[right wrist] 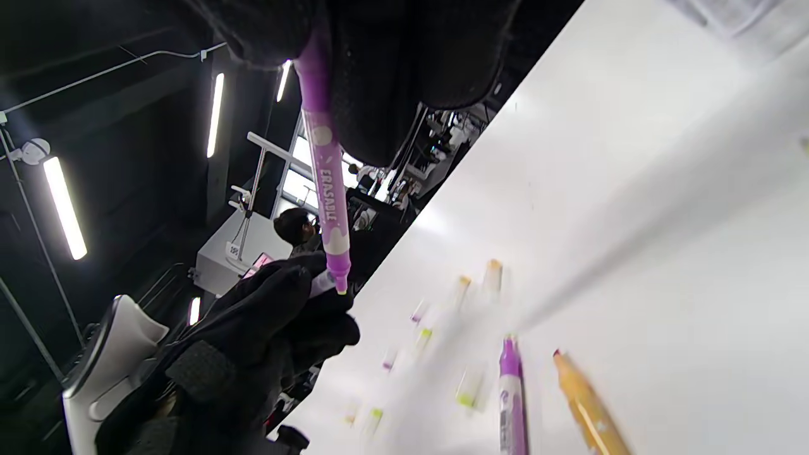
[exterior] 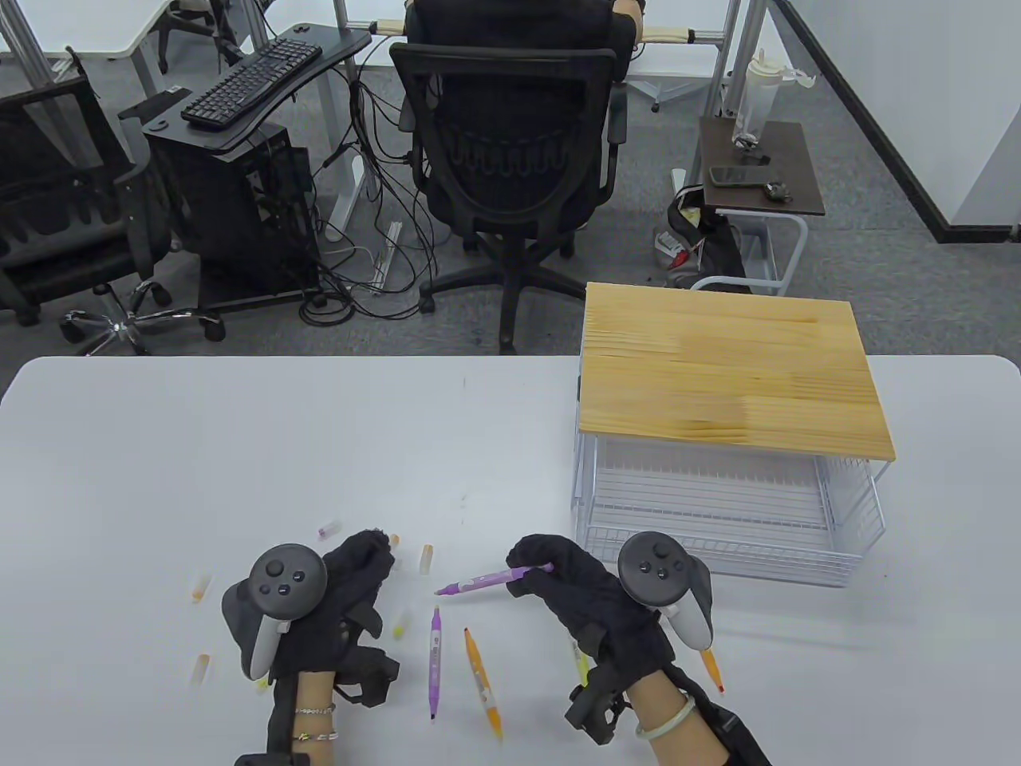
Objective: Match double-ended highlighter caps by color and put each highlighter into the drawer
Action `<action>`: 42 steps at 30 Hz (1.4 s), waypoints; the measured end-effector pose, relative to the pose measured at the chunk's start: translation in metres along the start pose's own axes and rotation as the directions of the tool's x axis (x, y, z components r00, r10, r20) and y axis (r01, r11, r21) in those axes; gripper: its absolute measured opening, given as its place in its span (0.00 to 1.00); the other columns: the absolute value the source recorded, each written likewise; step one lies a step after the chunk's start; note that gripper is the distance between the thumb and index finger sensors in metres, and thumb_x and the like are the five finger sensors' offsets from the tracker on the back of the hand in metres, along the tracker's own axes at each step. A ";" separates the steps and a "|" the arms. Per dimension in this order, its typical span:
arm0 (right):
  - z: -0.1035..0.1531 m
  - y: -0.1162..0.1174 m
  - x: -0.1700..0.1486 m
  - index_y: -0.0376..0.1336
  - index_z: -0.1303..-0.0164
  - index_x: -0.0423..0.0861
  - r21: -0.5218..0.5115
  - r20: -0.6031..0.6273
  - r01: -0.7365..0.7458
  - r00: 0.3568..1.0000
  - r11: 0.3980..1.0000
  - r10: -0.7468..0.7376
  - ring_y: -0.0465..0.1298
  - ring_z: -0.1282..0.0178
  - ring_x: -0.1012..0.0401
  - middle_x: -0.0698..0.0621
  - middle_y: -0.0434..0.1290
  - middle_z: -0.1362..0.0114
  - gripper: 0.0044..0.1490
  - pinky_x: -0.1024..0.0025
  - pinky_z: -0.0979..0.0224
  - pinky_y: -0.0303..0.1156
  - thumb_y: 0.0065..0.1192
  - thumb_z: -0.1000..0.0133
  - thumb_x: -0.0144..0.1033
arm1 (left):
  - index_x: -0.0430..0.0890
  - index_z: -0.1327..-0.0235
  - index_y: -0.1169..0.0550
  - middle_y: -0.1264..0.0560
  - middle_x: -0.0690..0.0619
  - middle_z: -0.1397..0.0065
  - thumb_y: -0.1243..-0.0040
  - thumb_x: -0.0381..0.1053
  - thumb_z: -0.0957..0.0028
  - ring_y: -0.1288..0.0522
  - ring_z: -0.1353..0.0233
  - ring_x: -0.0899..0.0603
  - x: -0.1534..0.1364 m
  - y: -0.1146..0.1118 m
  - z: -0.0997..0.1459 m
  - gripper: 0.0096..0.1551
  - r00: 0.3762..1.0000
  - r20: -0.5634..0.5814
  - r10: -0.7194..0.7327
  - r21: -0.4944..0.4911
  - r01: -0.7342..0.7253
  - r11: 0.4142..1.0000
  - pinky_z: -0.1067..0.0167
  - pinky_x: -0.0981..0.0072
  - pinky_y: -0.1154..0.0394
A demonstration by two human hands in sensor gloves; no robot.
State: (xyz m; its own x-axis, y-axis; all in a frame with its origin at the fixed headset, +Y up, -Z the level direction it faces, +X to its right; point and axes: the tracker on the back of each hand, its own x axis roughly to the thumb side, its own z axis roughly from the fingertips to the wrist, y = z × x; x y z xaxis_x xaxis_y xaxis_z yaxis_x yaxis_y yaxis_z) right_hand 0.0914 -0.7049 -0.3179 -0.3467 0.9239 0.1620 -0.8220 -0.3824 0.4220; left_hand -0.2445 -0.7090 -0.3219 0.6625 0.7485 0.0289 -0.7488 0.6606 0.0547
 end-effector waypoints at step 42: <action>0.014 -0.026 0.009 0.64 0.37 0.49 -0.193 0.006 -0.214 0.976 0.958 0.219 0.82 0.51 0.61 0.57 0.79 0.45 0.31 0.60 0.25 0.71 0.41 0.35 0.60 | 0.41 0.40 0.19 0.15 0.44 0.42 0.36 0.47 0.50 0.15 0.52 0.44 0.059 -0.017 0.014 0.26 0.921 0.377 0.099 -0.293 0.017 0.956 0.32 0.45 0.30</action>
State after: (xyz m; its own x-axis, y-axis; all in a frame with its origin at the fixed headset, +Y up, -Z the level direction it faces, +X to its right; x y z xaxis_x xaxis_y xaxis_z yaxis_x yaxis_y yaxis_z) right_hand 0.1158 -0.6868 -0.3151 -0.5155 0.8178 0.2559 -0.8004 -0.5662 0.1970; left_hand -0.1929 -0.6767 -0.3067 0.5442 0.7331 0.4079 -0.7109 0.6612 -0.2397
